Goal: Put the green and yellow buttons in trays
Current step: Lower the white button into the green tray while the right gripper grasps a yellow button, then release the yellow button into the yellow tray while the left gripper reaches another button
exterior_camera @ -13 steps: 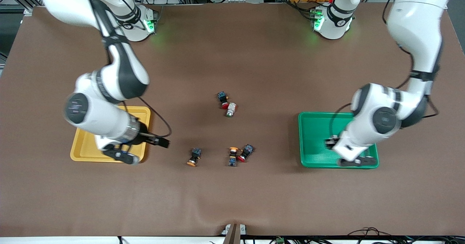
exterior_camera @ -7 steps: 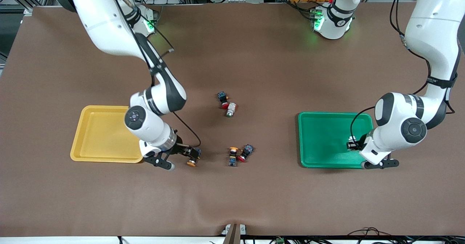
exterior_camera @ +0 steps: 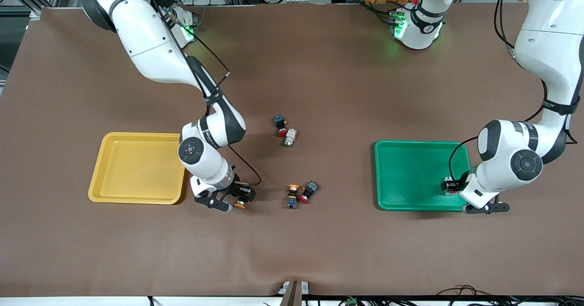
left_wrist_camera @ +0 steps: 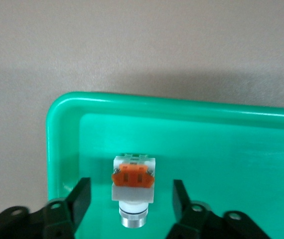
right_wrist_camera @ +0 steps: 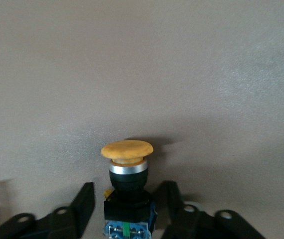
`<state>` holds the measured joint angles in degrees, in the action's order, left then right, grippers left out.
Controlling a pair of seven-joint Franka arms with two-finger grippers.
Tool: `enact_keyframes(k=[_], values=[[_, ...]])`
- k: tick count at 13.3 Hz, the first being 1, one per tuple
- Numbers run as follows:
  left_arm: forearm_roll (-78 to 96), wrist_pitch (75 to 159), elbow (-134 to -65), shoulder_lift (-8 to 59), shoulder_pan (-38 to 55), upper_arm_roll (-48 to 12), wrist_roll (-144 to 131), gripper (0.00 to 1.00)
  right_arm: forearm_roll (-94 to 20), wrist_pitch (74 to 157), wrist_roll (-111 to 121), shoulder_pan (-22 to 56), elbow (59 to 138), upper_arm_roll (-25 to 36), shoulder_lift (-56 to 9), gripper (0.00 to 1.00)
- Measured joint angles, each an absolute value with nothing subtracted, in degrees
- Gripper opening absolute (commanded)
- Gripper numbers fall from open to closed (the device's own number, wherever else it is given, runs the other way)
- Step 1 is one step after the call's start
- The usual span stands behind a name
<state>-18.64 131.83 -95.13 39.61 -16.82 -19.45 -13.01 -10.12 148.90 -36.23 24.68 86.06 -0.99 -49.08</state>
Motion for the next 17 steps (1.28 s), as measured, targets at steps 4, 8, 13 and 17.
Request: enact_keyframes(k=[4, 8, 13, 17], values=[[-16.63, 126.51, -94.36, 36.29, -16.70, -28.13, -18.61, 1.00, -10.11, 143.18, -36.48, 24.35, 84.19, 0.06, -48.41, 0.00], [-16.12, 125.12, -94.68, 35.72, -9.51, -33.68, -39.62, 1.00, -9.86, 112.78, -31.86, 17.22, 75.95, 1.31, -42.67, 0.00], [-16.05, 125.34, -92.02, 37.90, 7.64, -33.18, -65.11, 1.00, -9.83, 102.21, -8.39, 1.45, 79.71, 1.39, -35.65, 0.00], [-16.05, 127.68, -89.68, 41.17, 19.99, -27.58, -84.86, 1.00, -8.78, 106.87, 0.99, -5.83, 87.82, 1.68, -35.82, 0.40]])
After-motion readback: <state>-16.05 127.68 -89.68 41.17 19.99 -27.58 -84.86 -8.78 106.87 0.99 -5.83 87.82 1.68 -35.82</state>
